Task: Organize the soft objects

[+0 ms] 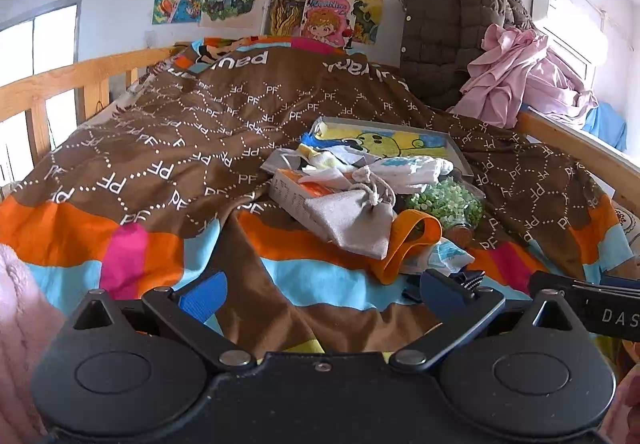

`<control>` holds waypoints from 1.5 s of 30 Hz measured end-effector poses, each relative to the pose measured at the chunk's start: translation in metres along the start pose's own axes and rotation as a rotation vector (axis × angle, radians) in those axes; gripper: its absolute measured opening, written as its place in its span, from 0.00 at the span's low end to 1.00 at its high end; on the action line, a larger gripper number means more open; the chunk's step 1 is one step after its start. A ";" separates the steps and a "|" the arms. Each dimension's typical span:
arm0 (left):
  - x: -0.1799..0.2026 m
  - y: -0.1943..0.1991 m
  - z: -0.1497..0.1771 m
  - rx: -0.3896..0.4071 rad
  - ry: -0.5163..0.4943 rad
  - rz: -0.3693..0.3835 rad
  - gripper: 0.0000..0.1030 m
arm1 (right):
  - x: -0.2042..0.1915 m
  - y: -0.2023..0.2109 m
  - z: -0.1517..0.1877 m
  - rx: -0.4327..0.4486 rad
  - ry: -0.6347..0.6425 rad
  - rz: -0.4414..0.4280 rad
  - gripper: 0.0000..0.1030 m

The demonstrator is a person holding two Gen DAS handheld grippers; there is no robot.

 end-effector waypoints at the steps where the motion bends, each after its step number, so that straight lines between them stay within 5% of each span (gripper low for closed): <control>1: 0.000 0.000 0.000 -0.002 0.006 0.002 0.99 | 0.000 0.000 0.000 0.001 0.000 0.000 1.00; 12: -0.007 -0.004 -0.003 -0.061 0.046 -0.021 0.99 | 0.002 -0.007 0.001 -0.076 -0.031 -0.030 1.00; 23: 0.002 -0.023 -0.023 -0.061 -0.079 -0.014 0.99 | -0.001 -0.019 -0.009 -0.145 0.041 -0.103 1.00; 28: 0.012 -0.038 -0.031 -0.092 -0.112 0.049 0.99 | 0.005 -0.034 -0.019 -0.165 0.093 -0.115 1.00; 36: 0.029 -0.087 -0.038 -0.184 -0.137 0.154 0.99 | 0.030 -0.074 -0.013 -0.282 0.010 -0.108 1.00; 41: 0.045 -0.123 -0.038 -0.228 -0.104 0.333 0.99 | 0.035 -0.098 -0.005 -0.293 0.050 -0.107 1.00; 45: 0.049 -0.143 -0.033 -0.203 -0.029 0.381 0.99 | 0.032 -0.117 0.004 -0.321 0.051 -0.157 1.00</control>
Point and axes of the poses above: each gripper's, at about its wrist camera, not at the fingertips, and y roughly against the way its jaws point, x to its right, z to its underside, the point moved 6 cm from there along -y, roughly the way its jaws point, and after that the axes turned 13 degrees about x, right-handed, at the moved point
